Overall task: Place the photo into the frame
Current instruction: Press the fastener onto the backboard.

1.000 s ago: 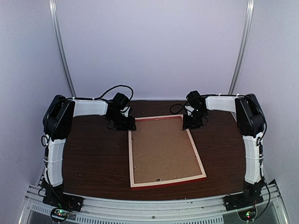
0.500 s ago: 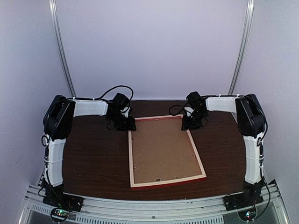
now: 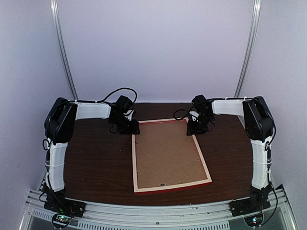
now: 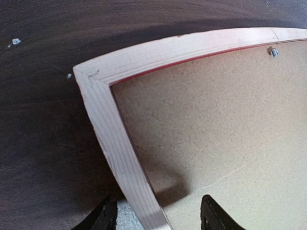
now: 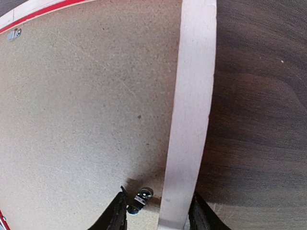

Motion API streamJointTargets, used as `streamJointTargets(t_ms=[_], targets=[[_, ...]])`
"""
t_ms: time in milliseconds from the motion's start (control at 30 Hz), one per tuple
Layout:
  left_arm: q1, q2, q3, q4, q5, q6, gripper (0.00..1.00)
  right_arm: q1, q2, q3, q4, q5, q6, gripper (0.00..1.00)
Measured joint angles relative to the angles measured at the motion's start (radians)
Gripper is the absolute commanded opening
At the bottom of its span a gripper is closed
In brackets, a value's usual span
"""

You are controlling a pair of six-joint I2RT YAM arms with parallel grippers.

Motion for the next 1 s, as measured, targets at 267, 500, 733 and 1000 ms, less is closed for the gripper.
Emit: streamJointTargets(t_ms=[267,500,733,1000], targets=[[0.0,0.0,0.0,0.0,0.0,0.0,0.59,-0.004,-0.003,0.0,-0.01,0.001,-0.008,0.34],[0.0,0.0,0.0,0.0,0.0,0.0,0.58,-0.014,-0.003,0.0,-0.014,-0.012,-0.013,0.3],[0.0,0.0,0.0,0.0,0.0,0.0,0.58,-0.027,-0.003,0.0,-0.016,-0.045,-0.022,0.28],[-0.009,0.0,-0.013,0.0,0.0,-0.008,0.57,-0.038,-0.002,0.0,-0.015,-0.08,-0.035,0.31]])
